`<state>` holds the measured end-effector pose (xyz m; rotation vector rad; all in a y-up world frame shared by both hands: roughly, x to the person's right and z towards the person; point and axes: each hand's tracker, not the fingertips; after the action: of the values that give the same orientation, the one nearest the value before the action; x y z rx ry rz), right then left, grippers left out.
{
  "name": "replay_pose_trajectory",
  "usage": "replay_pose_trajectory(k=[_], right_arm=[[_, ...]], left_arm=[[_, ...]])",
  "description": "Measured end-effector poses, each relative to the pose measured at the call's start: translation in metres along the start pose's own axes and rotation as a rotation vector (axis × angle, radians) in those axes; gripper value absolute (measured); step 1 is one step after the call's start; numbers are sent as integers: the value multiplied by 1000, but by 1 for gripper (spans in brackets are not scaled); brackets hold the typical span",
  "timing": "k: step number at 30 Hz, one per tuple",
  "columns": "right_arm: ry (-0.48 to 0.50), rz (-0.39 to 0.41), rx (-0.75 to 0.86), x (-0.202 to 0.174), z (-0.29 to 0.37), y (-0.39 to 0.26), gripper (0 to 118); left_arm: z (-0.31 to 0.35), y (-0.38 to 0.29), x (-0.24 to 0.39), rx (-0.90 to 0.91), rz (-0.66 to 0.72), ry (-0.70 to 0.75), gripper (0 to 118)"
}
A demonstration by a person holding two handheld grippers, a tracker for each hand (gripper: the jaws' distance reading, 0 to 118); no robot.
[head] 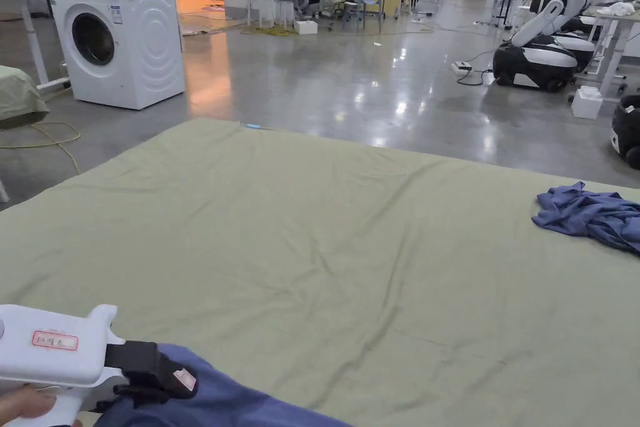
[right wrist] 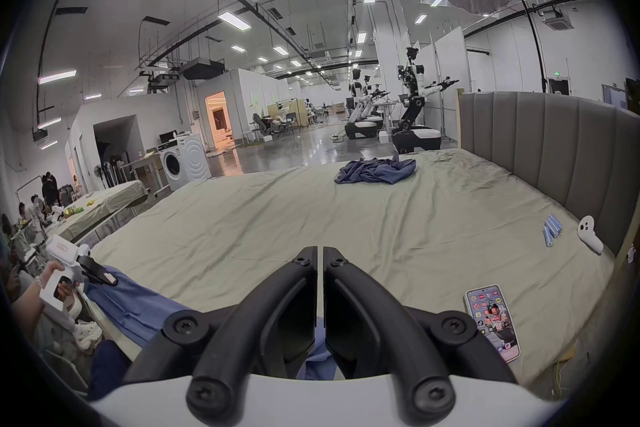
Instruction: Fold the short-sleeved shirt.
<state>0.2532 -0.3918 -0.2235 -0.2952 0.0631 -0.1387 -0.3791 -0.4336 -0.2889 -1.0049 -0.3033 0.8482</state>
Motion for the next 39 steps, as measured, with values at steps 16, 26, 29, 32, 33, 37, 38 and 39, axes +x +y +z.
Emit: replay_pose_trajectory(k=[16,26,29,32,33,37,38,39], right_arm=[[33,43,12,-16,34,-11,5],[58,16,8,-30,32,-9,5],[68,14,0,-36,30,-9,5],[77,22,-7,-40,33,-9,5],[74,31,-7,-39,35,-9,5],[51,52,-2,-31,39,-8,5],[48,45,0,-30,39,-7,5],[44,35,0,-29,39,-6,5]], left_arm=[[-168,-67,112,-201,-324,75,89],[-116,-106,136,273,-746,492,1],[-155,-126,130,61,-730,400,1],[-198,-155,136,-53,-745,352,1],[-206,-165,143,-39,-807,383,1],[-200,-162,164,-6,-807,265,1],[-195,-156,166,-43,-728,172,1],[-193,-149,163,-79,-671,102,1]])
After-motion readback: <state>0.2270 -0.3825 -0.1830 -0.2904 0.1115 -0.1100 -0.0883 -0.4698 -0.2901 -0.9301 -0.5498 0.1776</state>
